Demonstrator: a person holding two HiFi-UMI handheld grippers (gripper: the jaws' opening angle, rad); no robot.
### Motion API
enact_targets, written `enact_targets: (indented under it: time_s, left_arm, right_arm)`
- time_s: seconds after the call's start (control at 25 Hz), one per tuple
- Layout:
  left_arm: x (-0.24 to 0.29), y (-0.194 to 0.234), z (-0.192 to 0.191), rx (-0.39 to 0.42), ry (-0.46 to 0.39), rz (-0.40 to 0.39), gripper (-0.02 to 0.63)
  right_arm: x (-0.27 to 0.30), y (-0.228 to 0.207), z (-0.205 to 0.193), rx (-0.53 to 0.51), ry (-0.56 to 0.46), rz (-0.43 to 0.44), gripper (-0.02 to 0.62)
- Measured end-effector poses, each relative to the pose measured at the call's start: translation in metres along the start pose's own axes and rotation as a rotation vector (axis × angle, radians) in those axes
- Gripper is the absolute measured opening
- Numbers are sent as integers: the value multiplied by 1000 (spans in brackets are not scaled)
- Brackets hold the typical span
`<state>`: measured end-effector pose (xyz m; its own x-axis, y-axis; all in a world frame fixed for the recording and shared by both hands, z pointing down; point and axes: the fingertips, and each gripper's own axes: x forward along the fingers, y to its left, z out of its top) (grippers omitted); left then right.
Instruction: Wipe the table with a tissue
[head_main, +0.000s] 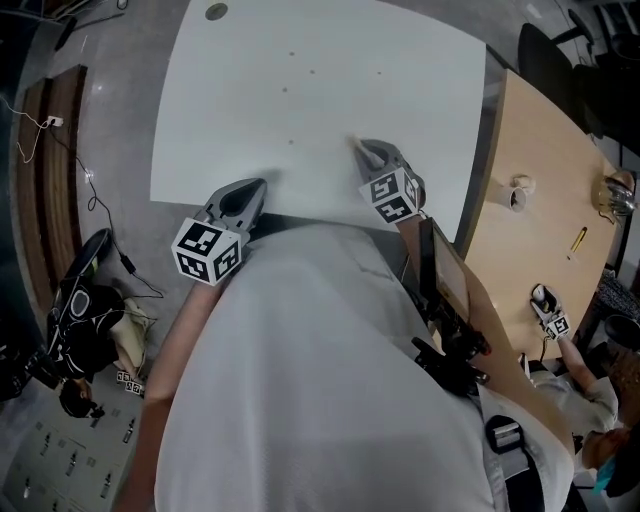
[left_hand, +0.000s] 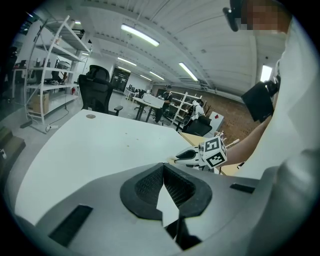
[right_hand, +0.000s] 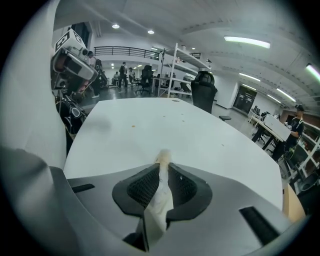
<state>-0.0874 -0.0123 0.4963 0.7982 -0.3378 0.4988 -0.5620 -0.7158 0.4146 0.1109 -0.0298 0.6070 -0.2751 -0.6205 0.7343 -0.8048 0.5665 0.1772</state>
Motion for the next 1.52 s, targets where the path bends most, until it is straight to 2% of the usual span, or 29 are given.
enact_targets:
  time_s: [0.48,0.72,1.16,1.28,1.44,1.52]
  left_arm:
    - [-26,40,4,-6,-20,-1,6]
    - [-28,42,10,-25,-37,9,6]
    - [-30,42,5,-57,-66,26,6]
    - [-43,54,0,-69,-79,30,6]
    - [-54,66,-2,-77,-88,47,6]
    - [-58,69,-2,-82,-91,60,6]
  right_arm:
    - [9,47,16,15,22,113,58]
    - [-5,56,11,125,51,227,58]
    - [1,39,47,127,-13,214,60]
    - [12,38,65,203,-38,186,60]
    - [28,17,76,431,-87,141,60]
    - [33,14,82,443,-81,138,60]
